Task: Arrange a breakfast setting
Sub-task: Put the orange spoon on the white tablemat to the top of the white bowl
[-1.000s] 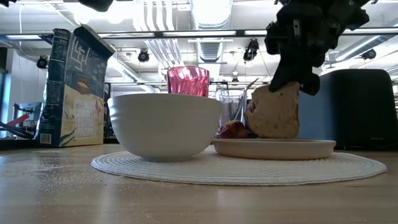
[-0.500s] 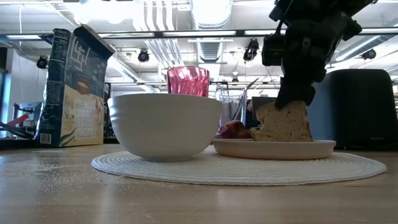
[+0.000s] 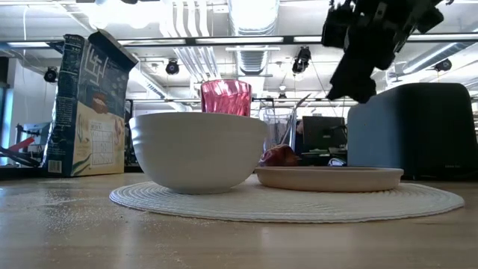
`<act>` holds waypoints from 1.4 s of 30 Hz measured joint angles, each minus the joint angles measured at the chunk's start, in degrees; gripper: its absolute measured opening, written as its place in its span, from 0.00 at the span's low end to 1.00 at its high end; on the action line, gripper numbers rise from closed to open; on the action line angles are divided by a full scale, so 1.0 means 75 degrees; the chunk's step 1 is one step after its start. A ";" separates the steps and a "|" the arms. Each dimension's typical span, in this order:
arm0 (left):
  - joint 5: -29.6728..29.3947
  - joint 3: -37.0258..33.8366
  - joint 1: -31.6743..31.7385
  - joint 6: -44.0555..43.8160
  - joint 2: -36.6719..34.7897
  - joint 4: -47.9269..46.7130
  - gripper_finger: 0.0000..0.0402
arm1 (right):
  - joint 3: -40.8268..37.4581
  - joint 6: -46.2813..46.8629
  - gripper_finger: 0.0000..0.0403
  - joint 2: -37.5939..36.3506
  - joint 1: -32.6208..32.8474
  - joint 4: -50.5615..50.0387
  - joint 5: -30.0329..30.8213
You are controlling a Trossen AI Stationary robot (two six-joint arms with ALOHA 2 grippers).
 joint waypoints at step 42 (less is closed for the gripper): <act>0.2888 0.0070 0.0688 -0.0609 -0.1447 -0.2454 0.84 | 0.0003 0.2565 0.46 -0.0446 -0.3249 0.0899 0.2793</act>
